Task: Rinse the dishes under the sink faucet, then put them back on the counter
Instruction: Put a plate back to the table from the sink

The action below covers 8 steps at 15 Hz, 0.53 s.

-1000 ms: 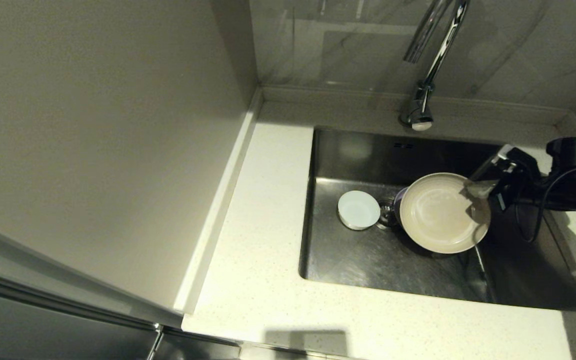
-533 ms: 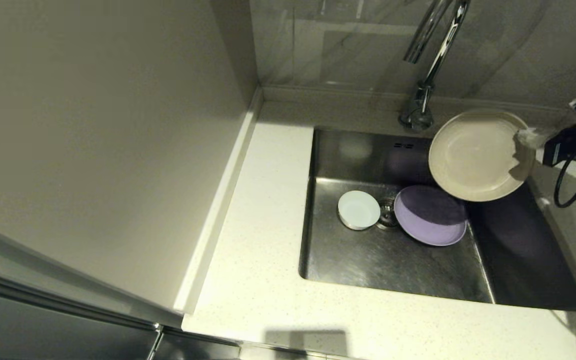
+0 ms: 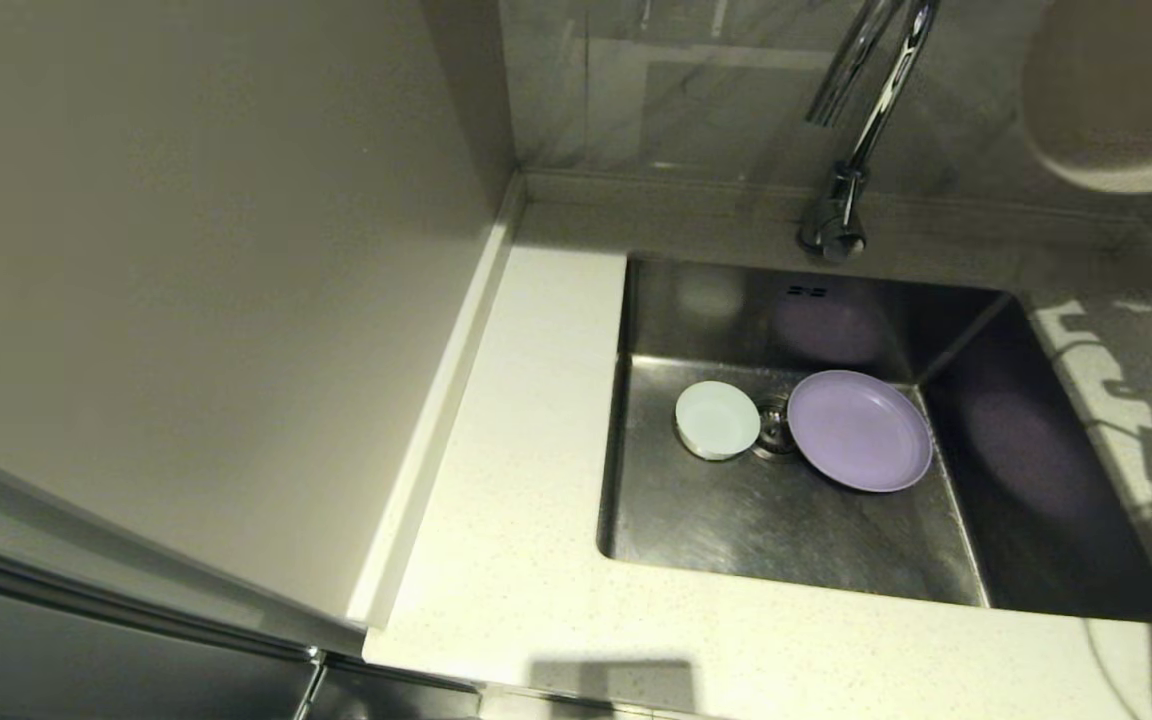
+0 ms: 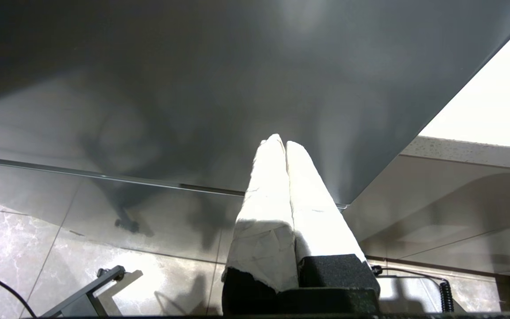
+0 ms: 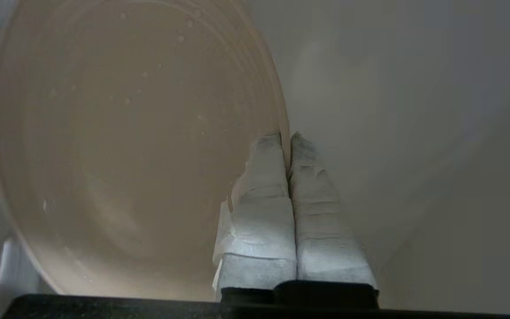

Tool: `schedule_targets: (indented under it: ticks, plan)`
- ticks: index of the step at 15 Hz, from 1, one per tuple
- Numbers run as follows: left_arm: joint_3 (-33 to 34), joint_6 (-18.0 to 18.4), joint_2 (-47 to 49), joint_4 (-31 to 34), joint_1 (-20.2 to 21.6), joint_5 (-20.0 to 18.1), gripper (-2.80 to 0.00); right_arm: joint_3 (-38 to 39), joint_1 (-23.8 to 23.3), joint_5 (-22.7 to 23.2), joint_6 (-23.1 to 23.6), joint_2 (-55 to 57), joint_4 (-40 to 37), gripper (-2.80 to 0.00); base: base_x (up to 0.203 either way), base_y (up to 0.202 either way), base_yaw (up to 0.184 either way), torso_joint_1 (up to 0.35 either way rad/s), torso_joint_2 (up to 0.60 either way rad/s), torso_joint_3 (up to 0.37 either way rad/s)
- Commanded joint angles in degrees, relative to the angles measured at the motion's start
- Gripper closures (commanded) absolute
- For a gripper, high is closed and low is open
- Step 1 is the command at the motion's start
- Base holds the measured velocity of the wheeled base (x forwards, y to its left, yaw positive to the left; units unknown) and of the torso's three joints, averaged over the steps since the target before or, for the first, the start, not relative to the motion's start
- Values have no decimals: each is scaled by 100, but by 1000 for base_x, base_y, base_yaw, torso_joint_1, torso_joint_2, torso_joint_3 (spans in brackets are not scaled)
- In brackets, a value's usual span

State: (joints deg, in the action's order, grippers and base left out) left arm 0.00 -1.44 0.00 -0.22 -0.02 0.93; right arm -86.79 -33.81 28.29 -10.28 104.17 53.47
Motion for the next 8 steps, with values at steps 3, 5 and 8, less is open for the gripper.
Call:
schedule_targets:
  ticks: [3, 5, 8]
  plan:
    - [0, -5, -18, -4, 2, 4, 0, -291, -438, -449, -1316, -746, 438, 0, 0, 0, 0, 0, 0, 0]
    - [0, -5, -18, -4, 2, 4, 0, 487, -477, -448, -1342, -975, 624, 0, 0, 0, 0, 0, 0, 0]
    - [0, -5, -18, -4, 2, 4, 0, 2056, -493, -224, -1322, -1304, 1451, 0, 0, 0, 0, 0, 0, 0]
